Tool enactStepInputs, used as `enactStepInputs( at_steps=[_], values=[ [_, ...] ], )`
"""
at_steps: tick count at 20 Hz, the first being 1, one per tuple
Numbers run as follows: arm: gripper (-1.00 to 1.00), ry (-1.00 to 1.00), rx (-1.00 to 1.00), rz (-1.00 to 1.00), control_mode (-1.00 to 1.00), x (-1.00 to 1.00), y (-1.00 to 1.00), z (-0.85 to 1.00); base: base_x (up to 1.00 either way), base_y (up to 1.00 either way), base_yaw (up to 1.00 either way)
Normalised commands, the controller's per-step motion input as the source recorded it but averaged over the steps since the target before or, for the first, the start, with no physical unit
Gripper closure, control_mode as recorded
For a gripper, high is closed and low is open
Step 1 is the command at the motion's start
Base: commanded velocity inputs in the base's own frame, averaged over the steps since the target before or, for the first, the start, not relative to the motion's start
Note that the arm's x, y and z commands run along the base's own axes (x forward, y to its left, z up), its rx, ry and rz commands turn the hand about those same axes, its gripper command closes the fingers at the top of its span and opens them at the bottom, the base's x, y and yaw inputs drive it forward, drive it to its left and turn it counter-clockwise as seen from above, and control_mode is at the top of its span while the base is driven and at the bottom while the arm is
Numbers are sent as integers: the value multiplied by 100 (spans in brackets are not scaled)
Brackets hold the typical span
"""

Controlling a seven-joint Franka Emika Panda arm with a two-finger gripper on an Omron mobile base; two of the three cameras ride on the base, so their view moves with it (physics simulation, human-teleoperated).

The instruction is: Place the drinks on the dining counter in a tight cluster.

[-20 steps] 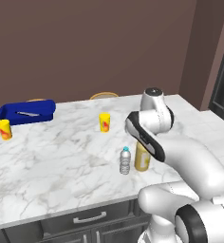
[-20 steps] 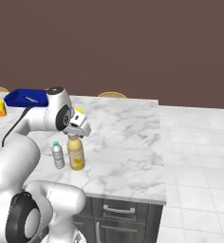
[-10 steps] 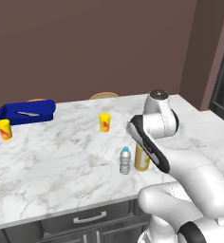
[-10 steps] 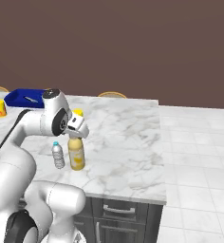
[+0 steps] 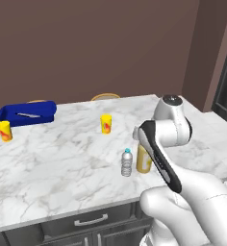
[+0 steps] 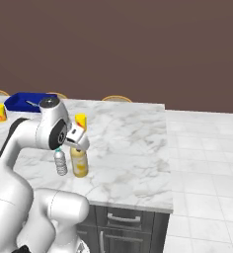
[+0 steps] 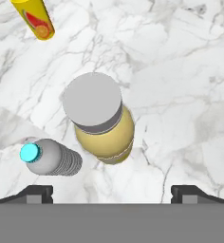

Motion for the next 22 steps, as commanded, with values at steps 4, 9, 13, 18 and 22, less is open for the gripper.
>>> enactStepInputs(
  at_steps=[4, 9, 13, 18, 22],
  values=[
    [-100, -3, 0, 0, -100, -36, -9, 4, 0, 0, 0],
    [-100, -3, 0, 0, -100, -15, -15, 6, 0, 0, 0],
    [-100, 0, 0, -2, -100, -9, -2, 1, 0, 0, 0],
    [-100, 0, 0, 0, -100, 0, 0, 0, 0, 0, 0],
    [-100, 0, 0, 0, -100, 0, 0, 0, 0, 0, 0]
  ],
)
